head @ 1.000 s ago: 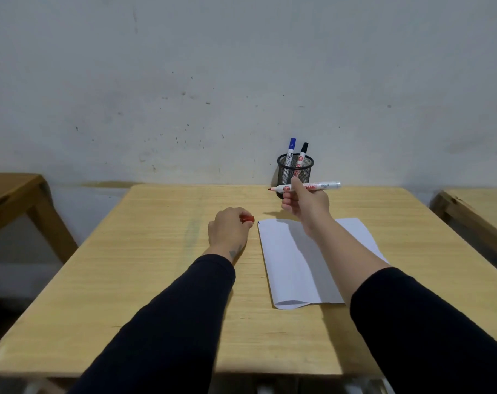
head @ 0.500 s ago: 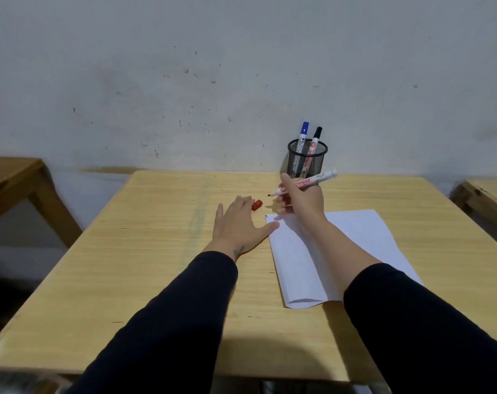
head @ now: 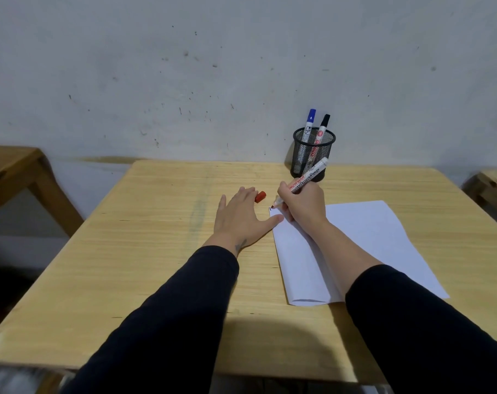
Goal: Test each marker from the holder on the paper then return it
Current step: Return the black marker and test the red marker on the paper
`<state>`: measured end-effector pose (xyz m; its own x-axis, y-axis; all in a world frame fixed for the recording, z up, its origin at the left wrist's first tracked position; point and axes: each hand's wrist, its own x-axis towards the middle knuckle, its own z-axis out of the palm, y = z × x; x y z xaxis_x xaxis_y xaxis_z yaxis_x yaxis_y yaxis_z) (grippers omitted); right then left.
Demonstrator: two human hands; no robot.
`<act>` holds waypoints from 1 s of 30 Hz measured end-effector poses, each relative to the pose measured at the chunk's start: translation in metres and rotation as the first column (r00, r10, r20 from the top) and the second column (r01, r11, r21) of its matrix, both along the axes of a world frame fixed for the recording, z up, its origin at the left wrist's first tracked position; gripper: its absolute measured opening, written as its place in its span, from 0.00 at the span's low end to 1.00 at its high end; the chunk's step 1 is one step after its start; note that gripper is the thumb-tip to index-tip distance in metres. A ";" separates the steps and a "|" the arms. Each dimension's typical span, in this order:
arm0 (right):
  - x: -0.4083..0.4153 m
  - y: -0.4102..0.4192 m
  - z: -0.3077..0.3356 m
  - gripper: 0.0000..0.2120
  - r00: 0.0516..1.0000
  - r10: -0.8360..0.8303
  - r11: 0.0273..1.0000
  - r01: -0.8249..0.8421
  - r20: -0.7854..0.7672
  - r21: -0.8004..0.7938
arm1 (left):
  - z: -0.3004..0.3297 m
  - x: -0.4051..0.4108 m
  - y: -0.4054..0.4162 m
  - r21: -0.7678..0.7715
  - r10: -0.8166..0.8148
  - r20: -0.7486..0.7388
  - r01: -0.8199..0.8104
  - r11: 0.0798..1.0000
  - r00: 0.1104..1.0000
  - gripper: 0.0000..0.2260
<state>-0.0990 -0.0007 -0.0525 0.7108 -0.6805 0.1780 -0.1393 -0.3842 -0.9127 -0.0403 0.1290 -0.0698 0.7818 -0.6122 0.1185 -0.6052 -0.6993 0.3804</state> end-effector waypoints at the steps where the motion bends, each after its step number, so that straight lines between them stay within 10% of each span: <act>1: 0.000 0.000 -0.001 0.16 1.000 0.004 1.000 -0.004 -0.003 -0.002 | 0.000 0.000 0.000 -0.001 -0.003 -0.001 0.003 1.000 1.000 0.39; 9: 0.003 0.000 0.000 0.15 0.998 -0.025 0.998 0.021 -0.061 -0.051 | 0.000 0.000 0.000 0.008 -0.002 -0.005 0.002 1.000 1.000 0.40; 13: -0.002 -0.004 0.008 0.13 0.997 -0.058 0.984 0.050 0.042 0.172 | 0.001 -0.001 0.000 0.002 0.005 -0.017 -0.005 1.000 1.000 0.40; 17: -0.008 -0.014 0.026 0.09 0.979 -0.050 0.848 -0.062 0.196 0.526 | 0.010 -0.001 -0.003 -0.095 0.075 -0.053 -0.079 0.992 0.996 0.27; 22: -0.015 -0.031 0.051 0.08 0.991 0.076 0.887 -0.117 0.107 0.447 | 0.025 0.002 -0.012 -0.140 0.172 -0.008 -0.171 0.975 0.985 0.13; 30: -0.030 -0.049 0.091 0.06 0.938 0.083 0.766 -0.276 0.336 0.581 | 0.074 0.012 -0.029 -0.649 -0.095 -0.197 -0.058 0.759 0.976 0.06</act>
<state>-0.1288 -0.0502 0.0389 0.8176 -0.5753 -0.0246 0.1660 0.2763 -0.9466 -0.0286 0.1003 0.0045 0.8231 -0.4619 0.3303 -0.4701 -0.2280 0.8526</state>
